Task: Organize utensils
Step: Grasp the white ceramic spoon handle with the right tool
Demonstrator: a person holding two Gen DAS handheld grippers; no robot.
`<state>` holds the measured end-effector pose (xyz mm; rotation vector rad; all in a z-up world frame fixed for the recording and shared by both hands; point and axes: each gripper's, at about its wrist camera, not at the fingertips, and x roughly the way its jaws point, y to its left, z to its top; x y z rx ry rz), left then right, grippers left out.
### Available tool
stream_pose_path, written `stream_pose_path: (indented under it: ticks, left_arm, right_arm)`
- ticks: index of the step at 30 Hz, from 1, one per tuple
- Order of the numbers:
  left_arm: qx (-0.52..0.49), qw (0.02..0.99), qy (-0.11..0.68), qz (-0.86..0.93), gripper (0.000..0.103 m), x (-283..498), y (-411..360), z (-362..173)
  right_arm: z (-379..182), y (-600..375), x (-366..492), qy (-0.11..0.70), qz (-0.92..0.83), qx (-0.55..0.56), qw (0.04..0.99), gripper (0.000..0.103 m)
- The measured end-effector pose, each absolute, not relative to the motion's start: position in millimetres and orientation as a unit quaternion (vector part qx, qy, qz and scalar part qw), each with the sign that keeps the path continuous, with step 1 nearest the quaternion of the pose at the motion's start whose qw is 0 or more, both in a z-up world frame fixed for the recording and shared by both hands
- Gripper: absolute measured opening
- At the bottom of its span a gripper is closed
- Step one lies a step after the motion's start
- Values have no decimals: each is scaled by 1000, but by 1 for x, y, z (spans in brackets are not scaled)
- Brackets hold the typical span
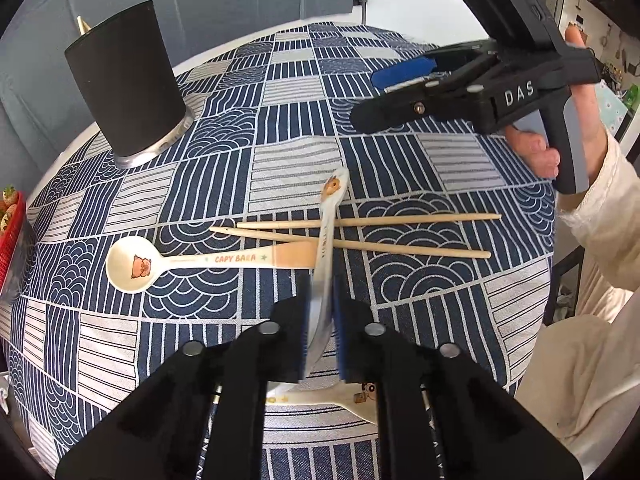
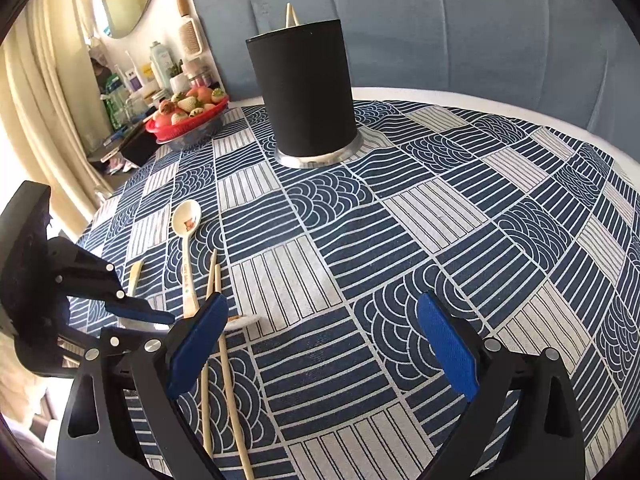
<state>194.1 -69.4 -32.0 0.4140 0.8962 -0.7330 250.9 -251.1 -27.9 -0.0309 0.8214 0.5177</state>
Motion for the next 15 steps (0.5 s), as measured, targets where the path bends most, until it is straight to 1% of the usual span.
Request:
stream_pose_path:
  ticks: [9,15]
  left_arm:
    - [167,829,413,-339,6,201,-55,-29]
    - [174,834,399,-339,6,198,-56,-21]
  right_arm:
    - [-22,-241,254,402,280,27,871,91]
    - [-23,-232,262,431,302,80,847,91]
